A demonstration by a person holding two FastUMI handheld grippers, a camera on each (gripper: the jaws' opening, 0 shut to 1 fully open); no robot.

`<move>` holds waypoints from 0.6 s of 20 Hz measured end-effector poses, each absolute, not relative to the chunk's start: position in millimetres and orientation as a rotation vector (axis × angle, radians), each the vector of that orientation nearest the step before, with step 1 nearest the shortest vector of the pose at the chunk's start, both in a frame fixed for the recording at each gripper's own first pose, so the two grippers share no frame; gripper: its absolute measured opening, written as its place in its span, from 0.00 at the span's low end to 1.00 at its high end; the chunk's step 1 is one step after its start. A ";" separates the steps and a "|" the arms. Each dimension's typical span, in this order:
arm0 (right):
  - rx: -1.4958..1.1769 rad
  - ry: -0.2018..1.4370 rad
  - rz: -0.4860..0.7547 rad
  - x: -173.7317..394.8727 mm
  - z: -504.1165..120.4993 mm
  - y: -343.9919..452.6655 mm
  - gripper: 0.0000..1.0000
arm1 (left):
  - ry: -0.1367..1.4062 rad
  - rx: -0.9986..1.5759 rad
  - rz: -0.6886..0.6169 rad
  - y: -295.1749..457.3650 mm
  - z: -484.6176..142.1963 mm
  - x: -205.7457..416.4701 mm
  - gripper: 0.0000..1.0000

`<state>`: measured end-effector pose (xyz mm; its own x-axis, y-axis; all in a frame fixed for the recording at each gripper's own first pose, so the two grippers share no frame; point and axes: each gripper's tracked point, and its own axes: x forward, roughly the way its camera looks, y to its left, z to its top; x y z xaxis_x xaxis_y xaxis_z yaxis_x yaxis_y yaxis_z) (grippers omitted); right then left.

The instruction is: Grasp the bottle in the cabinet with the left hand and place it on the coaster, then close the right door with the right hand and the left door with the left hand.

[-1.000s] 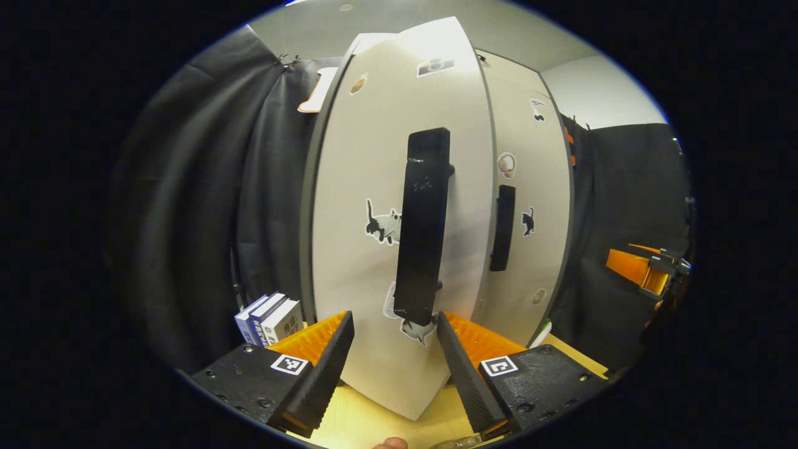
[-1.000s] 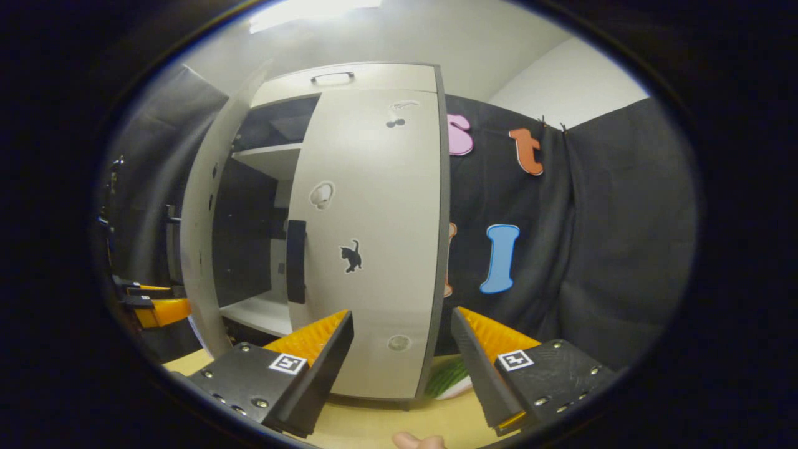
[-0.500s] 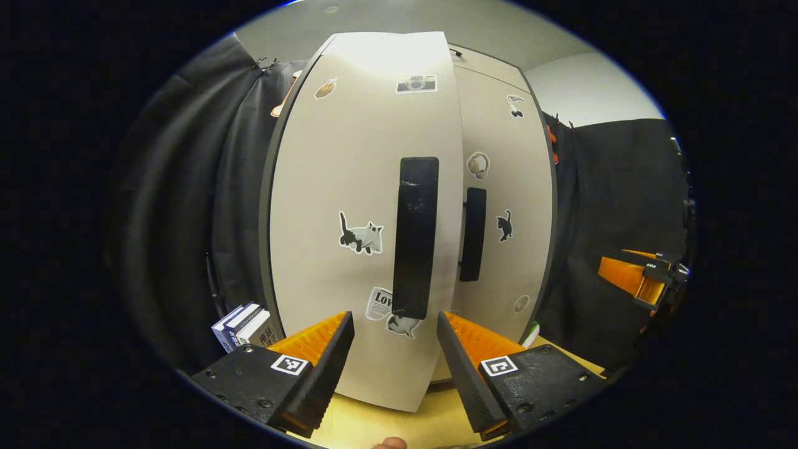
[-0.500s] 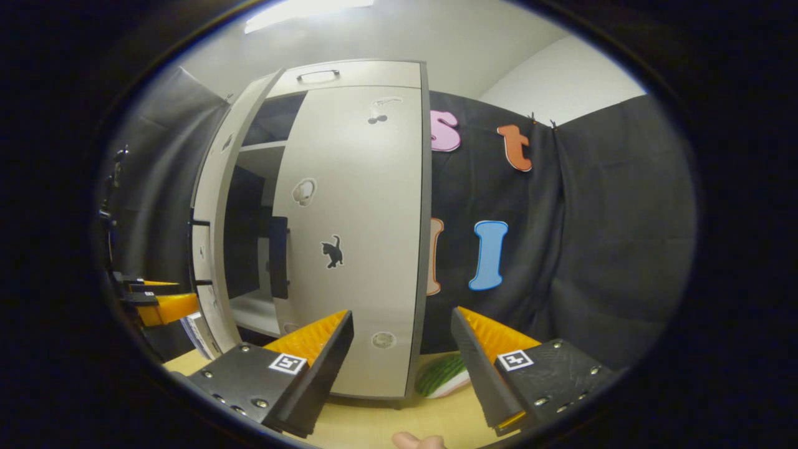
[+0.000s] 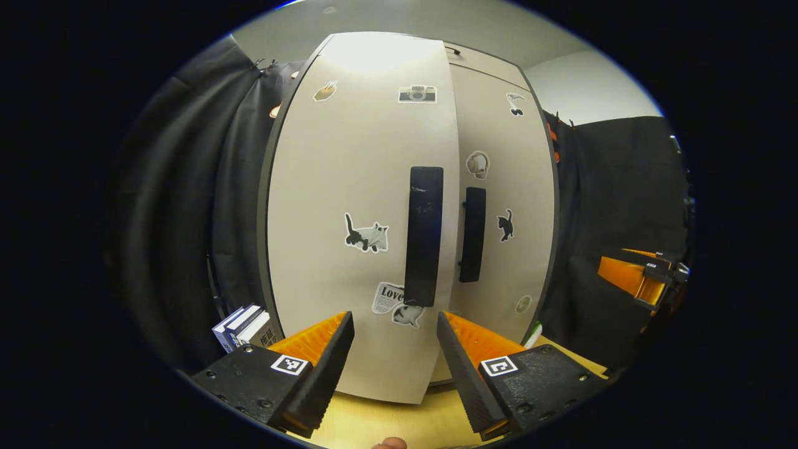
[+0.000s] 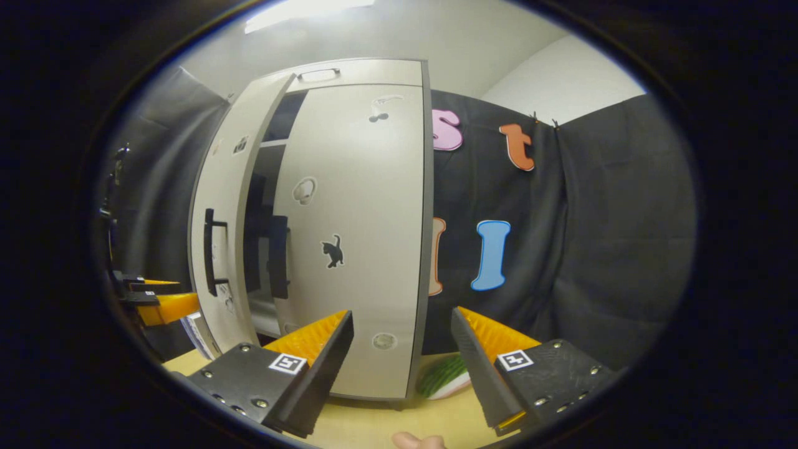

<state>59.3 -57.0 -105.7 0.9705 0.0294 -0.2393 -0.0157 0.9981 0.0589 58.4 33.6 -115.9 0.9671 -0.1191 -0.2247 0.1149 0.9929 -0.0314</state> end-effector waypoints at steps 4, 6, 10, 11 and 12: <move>0.055 0.247 0.027 60.8 -107.6 -56.1 0.95 | 0.231 -0.017 -0.118 33.1 -116.9 60.7 0.86; 0.054 0.248 0.028 61.7 -108.5 -55.7 0.96 | 0.231 -0.016 -0.118 33.9 -117.1 59.6 0.85; 0.056 0.250 0.028 61.8 -109.2 -55.9 0.95 | 0.232 -0.010 -0.117 33.8 -117.2 60.3 0.86; 0.057 0.249 0.028 61.9 -108.7 -55.7 0.95 | 0.231 -0.010 -0.116 33.7 -117.0 60.9 0.85; 0.058 0.249 0.028 61.8 -108.4 -56.0 0.95 | 0.230 -0.010 -0.113 34.0 -115.6 61.1 0.86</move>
<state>61.8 -56.0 -108.4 0.9689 0.0350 -0.2451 -0.0208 0.9979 0.0606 61.1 34.0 -115.6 0.9672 -0.1134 -0.2273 0.1111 0.9935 -0.0230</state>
